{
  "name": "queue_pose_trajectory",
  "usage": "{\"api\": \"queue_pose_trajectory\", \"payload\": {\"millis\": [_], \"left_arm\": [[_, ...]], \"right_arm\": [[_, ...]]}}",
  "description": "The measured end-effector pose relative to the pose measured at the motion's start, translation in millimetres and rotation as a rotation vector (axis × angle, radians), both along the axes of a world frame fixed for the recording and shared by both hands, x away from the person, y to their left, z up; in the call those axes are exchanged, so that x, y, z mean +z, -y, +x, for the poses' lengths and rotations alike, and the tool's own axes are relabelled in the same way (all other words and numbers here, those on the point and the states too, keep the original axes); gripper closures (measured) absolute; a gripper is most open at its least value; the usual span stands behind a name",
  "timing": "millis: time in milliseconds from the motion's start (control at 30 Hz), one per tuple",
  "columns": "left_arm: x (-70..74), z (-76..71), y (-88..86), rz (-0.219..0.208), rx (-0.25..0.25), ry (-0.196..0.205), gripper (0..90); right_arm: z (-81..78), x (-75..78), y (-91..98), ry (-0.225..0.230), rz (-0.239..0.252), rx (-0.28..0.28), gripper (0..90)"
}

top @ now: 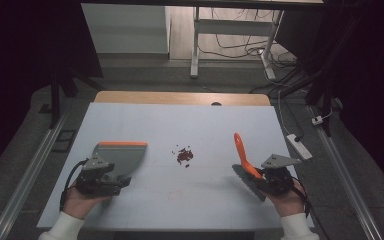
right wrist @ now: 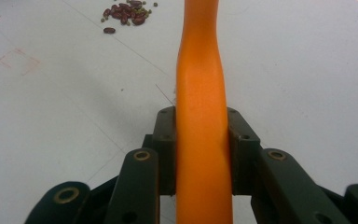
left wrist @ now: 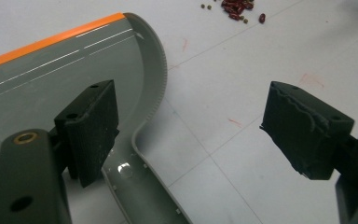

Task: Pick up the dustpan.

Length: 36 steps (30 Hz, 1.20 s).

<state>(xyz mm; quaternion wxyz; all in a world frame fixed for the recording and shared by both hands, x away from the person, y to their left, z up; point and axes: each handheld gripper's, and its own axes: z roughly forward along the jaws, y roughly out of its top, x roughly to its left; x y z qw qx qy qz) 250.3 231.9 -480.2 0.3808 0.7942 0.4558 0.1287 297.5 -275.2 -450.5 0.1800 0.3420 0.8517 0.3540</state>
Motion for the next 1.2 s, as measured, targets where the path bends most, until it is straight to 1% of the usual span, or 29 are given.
{"api": "queue_pose_trajectory", "payload": {"millis": [67, 233, 300, 433, 500, 567, 600, 633, 700, 733, 767, 833, 867, 900, 933, 967, 1000, 1033, 1067, 1100, 1133, 1167, 1200], "left_arm": [[0.9, 1.4, -1.8, 0.0, -0.005, -0.002, 18.9], [0.8, 3.8, -5.4, -0.003, 0.011, -0.007, 18.9], [1.6, 2.8, -5.0, 0.0, 0.016, -0.007, 18.9], [5.7, -0.9, -2.8, 0.001, 0.033, -0.014, 18.4], [8.5, -3.2, -1.5, -0.003, 0.044, -0.017, 18.5], [10.2, -4.0, 0.2, 0.004, 0.055, -0.022, 18.4], [12.3, -3.0, 0.8, 0.012, 0.075, -0.033, 18.3], [12.3, -3.0, 0.8, 0.012, 0.075, -0.033, 18.3], [16.4, -2.3, 1.3, 0.036, 0.095, -0.04, 18.1], [22.2, -3.9, 2.3, 0.061, 0.117, -0.039, 18.1], [22.2, -3.9, 2.3, 0.061, 0.117, -0.039, 18.0], [26.3, -6.9, 3.2, 0.073, 0.134, -0.036, 17.9], [26.8, -8.8, 4.2, 0.084, 0.146, -0.03, 17.9], [26.2, -10.7, 6.3, 0.105, 0.156, -0.027, 17.9], [24.4, -12.2, 8.7, 0.123, 0.156, -0.031, 17.5], [22.2, -13.3, 10.3, 0.132, 0.154, -0.04, 17.4], [16.8, -13.8, 10.3, 0.132, 0.162, -0.062, 17.3], [16.8, -13.8, 10.3, 0.132, 0.162, -0.062, 17.3], [11.6, -12.6, 7.1, 0.136, 0.195, -0.094, 17.3], [11.6, -12.6, 7.1, 0.136, 0.195, -0.094, 17.3], [9.4, -11.8, 4.8, 0.14, 0.214, -0.113, 17.4], [5.4, -10.2, -0.3, 0.142, 0.255, -0.164, 17.2], [5.4, -10.2, -0.3, 0.142, 0.255, -0.164, 16.7]], "right_arm": [[0.5, 1.1, -2.5, 0.003, -0.004, 0.005, 70.1], [0.9, 1.7, -4.3, 0.009, -0.007, 0.01, 70.1], [0.5, 0.2, -3.9, 0.002, -0.008, 0.0, 70.1], [-0.8, 0.6, -4.3, 0.008, -0.016, 0.009, 70.1], [-0.8, 1.5, -4.0, 0.007, -0.005, 0.009, 70.1], [-0.4, 1.4, -4.2, 0.005, -0.001, 0.011, 70.1], [1.1, 0.7, -4.3, 0.003, -0.005, 0.015, 70.1], [1.8, 0.3, -4.2, 0.003, -0.008, 0.019, 70.1], [2.8, 0.5, -3.6, 0.002, -0.003, 0.024, 70.1], [3.0, 0.8, -3.3, 0.003, 0.002, 0.024, 70.1], [3.0, 1.2, -2.9, 0.001, 0.005, 0.023, 70.1], [3.5, 1.8, -2.4, 0.006, 0.007, 0.027, 70.1], [3.9, 1.9, -2.4, 0.008, 0.008, 0.028, 70.1], [3.9, 1.9, -2.4, 0.008, 0.008, 0.028, 70.1], [4.7, 2.1, -3.4, 0.008, 0.007, 0.026, 70.1], [5.0, 2.2, -4.2, 0.009, 0.005, 0.028, 70.1], [5.5, 2.2, -5.2, 0.009, 0.004, 0.029, 70.1], [5.5, 2.2, -5.2, 0.009, 0.004, 0.029, 70.1], [5.9, 2.4, -7.4, 0.008, -0.001, 0.031, 70.1], [6.3, 2.2, -8.5, 0.009, 0.0, 0.036, 70.1], [6.5, 2.2, -9.3, 0.008, -0.004, 0.038, 70.1], [6.7, 2.0, -10.3, 0.007, -0.004, 0.039, 70.1], [6.7, 2.0, -10.3, 0.007, -0.004, 0.039, 70.1]]}}
